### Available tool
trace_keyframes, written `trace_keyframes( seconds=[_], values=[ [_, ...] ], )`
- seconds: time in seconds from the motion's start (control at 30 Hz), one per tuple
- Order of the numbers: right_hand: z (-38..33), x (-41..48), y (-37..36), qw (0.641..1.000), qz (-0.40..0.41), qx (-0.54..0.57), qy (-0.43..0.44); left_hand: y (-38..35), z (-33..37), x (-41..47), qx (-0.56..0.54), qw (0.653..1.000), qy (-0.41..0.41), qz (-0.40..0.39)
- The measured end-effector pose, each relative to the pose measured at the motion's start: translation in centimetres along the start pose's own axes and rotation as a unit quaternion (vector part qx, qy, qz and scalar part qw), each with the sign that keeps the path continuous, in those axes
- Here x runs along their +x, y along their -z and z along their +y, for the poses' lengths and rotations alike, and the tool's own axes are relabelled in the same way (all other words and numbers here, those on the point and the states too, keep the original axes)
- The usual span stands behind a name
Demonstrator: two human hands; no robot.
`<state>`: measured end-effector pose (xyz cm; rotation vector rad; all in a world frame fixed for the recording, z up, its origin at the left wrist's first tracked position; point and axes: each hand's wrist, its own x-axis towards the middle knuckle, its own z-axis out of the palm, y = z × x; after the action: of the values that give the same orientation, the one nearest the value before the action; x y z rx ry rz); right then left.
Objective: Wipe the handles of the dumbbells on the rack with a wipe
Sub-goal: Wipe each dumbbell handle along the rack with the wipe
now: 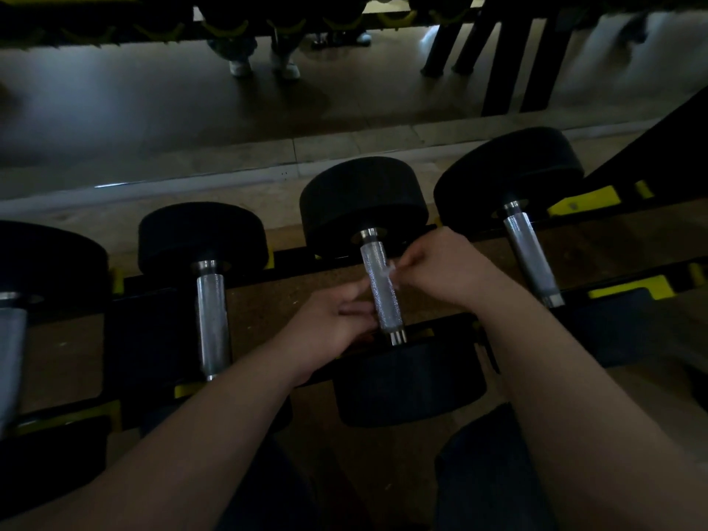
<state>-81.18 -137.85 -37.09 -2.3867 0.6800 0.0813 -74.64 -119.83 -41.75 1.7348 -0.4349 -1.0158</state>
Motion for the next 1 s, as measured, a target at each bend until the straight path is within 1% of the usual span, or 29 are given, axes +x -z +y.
trace_keyframes(
  seconds=[0.07, 0.1, 0.13, 0.2, 0.23, 0.3, 0.33, 0.37, 0.4, 0.47, 0.5, 0.53, 0.57, 0.63, 0.7, 0.73, 0.77, 0.8, 0.83, 0.9, 0.97, 1.0],
  values=[
    [0.1, -1.2, 0.3, 0.995, -0.072, -0.059, 0.021, 0.0, 0.0, -0.1, 0.015, 1.0, 0.001, -0.006],
    [0.2, -1.7, 0.0, 0.995, -0.076, -0.057, 0.036, 0.0, 0.0, -0.1, 0.02, 1.0, 0.0, -0.01],
    [0.1, -1.8, -0.6, 0.997, -0.055, -0.033, 0.05, 0.1, 0.0, -0.1, 0.022, 1.0, -0.001, -0.014],
    [-0.4, -1.4, -2.0, 0.997, 0.027, 0.03, 0.065, 0.0, 0.3, -0.3, 0.018, 1.0, 0.006, -0.021],
    [-0.7, -0.7, -2.5, 0.994, 0.064, 0.044, 0.073, 0.0, 0.5, -0.5, 0.011, 1.0, 0.014, -0.025],
    [-1.5, 0.7, -2.8, 0.988, 0.105, 0.034, 0.105, 0.1, 0.6, -0.7, -0.003, 0.999, 0.036, -0.033],
    [-1.6, 1.1, -2.7, 0.986, 0.107, 0.008, 0.128, 0.2, 0.6, -0.8, -0.016, 0.998, 0.044, -0.038],
    [-1.5, 1.1, -2.3, 0.984, 0.087, -0.033, 0.152, 0.2, 0.6, -0.8, -0.035, 0.997, 0.048, -0.042],
    [-1.3, 0.6, -1.7, 0.98, 0.043, -0.083, 0.177, 0.3, 0.5, -0.7, -0.056, 0.996, 0.055, -0.043],
    [-0.8, -0.9, -0.7, 0.963, -0.094, -0.16, 0.196, 0.7, 0.7, -0.4, -0.105, 0.99, 0.079, -0.041],
    [-0.6, -1.6, -0.4, 0.955, -0.148, -0.171, 0.192, 0.8, 1.0, -0.4, -0.129, 0.986, 0.092, -0.046],
    [-0.4, -1.9, -0.3, 0.953, -0.164, -0.166, 0.192, 1.0, 1.2, -0.4, -0.147, 0.982, 0.103, -0.056],
    [-0.3, -1.8, -0.4, 0.957, -0.139, -0.154, 0.203, 1.0, 1.5, -0.5, -0.163, 0.978, 0.108, -0.065],
    [-0.4, -0.6, -1.1, 0.961, -0.023, -0.145, 0.234, 1.1, 1.6, -0.5, -0.175, 0.975, 0.112, -0.077],
    [-1.0, 0.9, -1.5, 0.963, 0.08, -0.138, 0.215, 1.1, 1.6, -0.5, -0.178, 0.975, 0.115, -0.074],
    [-1.1, 1.5, -1.6, 0.964, 0.116, -0.133, 0.199, 1.1, 1.6, -0.5, -0.178, 0.975, 0.114, -0.074],
    [-1.1, 1.8, -1.7, 0.963, 0.133, -0.133, 0.195, 1.1, 1.6, -0.4, -0.177, 0.975, 0.112, -0.076],
    [-1.0, 1.6, -1.7, 0.961, 0.128, -0.139, 0.202, 1.1, 1.5, -0.4, -0.175, 0.976, 0.11, -0.075],
    [-0.7, 1.1, -1.7, 0.959, 0.106, -0.142, 0.219, 1.1, 1.5, -0.4, -0.174, 0.976, 0.108, -0.073],
    [0.0, -0.5, -1.4, 0.962, 0.041, -0.118, 0.242, 1.1, 1.4, -0.4, -0.17, 0.978, 0.101, -0.074],
    [0.8, -1.8, -1.3, 0.975, -0.023, -0.073, 0.209, 0.9, 1.5, -0.5, -0.166, 0.979, 0.094, -0.067],
    [1.1, -2.0, -1.4, 0.983, -0.03, -0.04, 0.176, 0.9, 1.5, -0.5, -0.164, 0.98, 0.093, -0.065]
  ],
)
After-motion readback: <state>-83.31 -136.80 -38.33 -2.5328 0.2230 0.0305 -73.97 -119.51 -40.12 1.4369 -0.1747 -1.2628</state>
